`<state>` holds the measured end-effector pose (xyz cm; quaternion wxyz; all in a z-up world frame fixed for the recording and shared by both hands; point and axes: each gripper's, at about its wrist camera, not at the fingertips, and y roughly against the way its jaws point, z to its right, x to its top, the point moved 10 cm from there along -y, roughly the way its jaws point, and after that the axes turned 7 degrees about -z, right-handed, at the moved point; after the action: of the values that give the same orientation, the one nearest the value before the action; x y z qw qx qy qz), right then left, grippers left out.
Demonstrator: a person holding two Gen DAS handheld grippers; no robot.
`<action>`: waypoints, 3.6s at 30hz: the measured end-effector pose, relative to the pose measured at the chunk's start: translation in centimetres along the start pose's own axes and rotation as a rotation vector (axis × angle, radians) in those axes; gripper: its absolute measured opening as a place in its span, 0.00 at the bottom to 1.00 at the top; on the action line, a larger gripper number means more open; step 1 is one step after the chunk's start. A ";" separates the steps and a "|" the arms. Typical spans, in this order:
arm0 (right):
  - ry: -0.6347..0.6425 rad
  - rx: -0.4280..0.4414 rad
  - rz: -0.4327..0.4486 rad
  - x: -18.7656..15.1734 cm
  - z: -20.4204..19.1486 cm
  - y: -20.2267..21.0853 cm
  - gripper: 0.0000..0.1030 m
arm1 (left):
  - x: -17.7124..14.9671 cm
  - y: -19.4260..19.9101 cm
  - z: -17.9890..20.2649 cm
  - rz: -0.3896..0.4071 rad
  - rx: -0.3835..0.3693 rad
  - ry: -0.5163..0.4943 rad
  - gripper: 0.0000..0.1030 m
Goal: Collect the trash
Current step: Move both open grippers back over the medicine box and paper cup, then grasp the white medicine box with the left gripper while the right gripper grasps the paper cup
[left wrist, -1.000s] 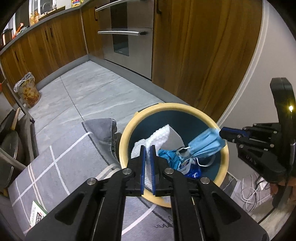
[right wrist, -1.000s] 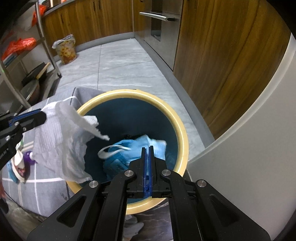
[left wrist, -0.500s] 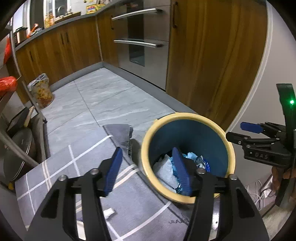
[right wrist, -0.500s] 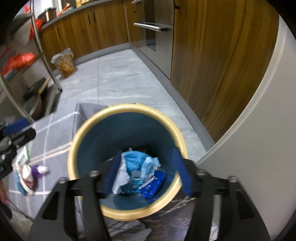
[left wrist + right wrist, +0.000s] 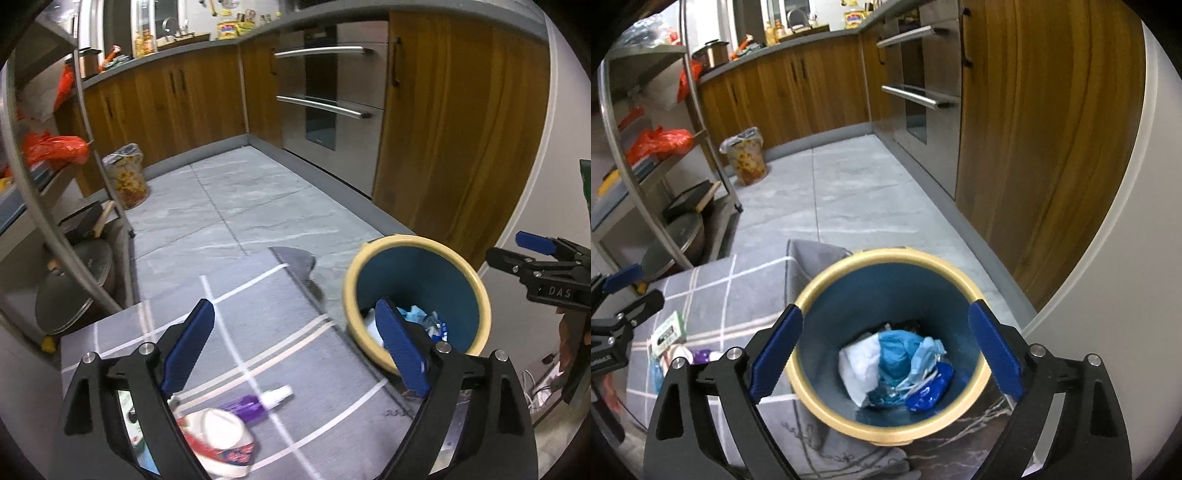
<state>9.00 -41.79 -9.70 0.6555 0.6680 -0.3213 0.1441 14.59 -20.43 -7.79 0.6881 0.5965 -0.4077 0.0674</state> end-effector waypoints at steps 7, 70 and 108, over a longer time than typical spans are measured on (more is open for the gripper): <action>0.028 0.010 0.023 0.2 -3.6 0.5 0.90 | -1.4 2.4 -4.6 0.018 0.048 0.061 0.86; 0.428 0.205 -0.309 -9.0 -26.1 -9.4 0.91 | -16.6 -11.0 -20.7 -0.344 0.105 0.018 0.90; 0.495 0.323 -0.478 -14.1 -27.8 -10.1 0.09 | -15.3 -5.6 -20.4 -0.339 0.111 0.119 0.23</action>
<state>10.95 -12.12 -23.50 0.6147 0.7638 0.0382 0.1930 17.57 1.88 -20.98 0.6784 0.6888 -0.2554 0.0079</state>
